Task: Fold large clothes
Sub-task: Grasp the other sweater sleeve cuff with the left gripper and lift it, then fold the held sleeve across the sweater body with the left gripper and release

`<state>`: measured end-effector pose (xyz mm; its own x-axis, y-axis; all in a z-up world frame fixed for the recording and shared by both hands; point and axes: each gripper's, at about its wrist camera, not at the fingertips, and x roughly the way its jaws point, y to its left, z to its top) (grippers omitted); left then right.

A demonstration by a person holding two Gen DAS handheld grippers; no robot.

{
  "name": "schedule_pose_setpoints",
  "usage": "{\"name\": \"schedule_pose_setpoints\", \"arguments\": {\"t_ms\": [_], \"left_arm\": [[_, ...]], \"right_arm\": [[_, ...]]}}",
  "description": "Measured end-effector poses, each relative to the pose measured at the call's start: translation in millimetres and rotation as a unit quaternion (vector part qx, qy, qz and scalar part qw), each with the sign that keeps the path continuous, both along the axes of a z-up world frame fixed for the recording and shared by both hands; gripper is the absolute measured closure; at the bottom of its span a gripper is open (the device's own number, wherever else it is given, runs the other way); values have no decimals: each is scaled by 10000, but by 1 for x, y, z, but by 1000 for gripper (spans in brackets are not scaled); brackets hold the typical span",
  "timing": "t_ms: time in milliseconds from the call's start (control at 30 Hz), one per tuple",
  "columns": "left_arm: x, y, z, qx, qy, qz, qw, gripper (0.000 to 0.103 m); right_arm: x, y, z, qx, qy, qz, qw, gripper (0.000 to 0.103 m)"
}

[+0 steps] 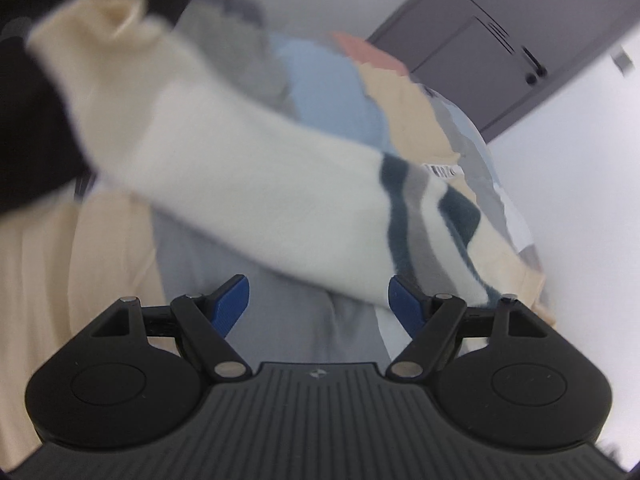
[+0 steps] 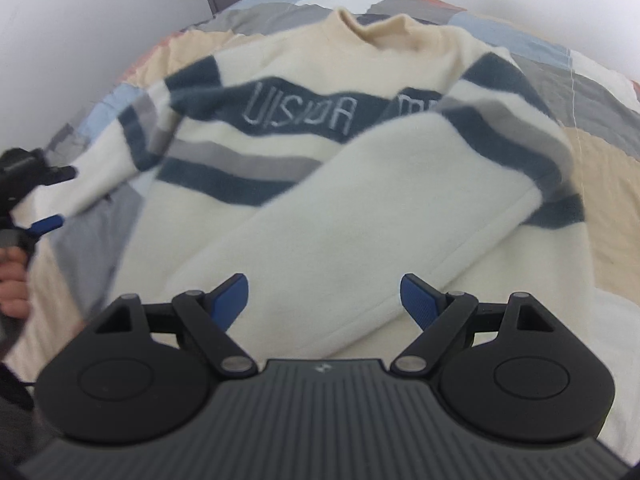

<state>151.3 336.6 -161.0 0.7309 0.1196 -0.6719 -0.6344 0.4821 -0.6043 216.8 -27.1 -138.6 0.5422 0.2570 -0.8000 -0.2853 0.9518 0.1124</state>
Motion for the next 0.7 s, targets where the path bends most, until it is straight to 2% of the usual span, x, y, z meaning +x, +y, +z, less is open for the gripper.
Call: {"name": "schedule_pose_setpoints", "arguments": {"t_ms": [167, 267, 400, 467, 533, 700], "left_arm": [[0, 26, -8, -88, 43, 591, 9982, 22], [6, 35, -12, -8, 76, 803, 9967, 24], [14, 43, -6, 311, 39, 995, 9945, 25], [13, 47, -2, 441, -96, 1064, 9933, 27], [17, 52, -1, 567, 3, 1123, 9921, 32], [23, 67, -8, 558, 127, 1335, 9894, 44]], "right_arm": [[9, -13, -19, 78, -350, 146, 9992, 18], [20, -17, -29, 42, -240, 49, 9997, 19], [22, -20, -32, 204, -450, 145, 9987, 18], [23, -22, -34, 281, -477, 132, 9984, 19], [23, -22, -34, 293, -504, 148, 9982, 19], [23, -23, -35, 312, -557, 167, 9978, 19]]}}
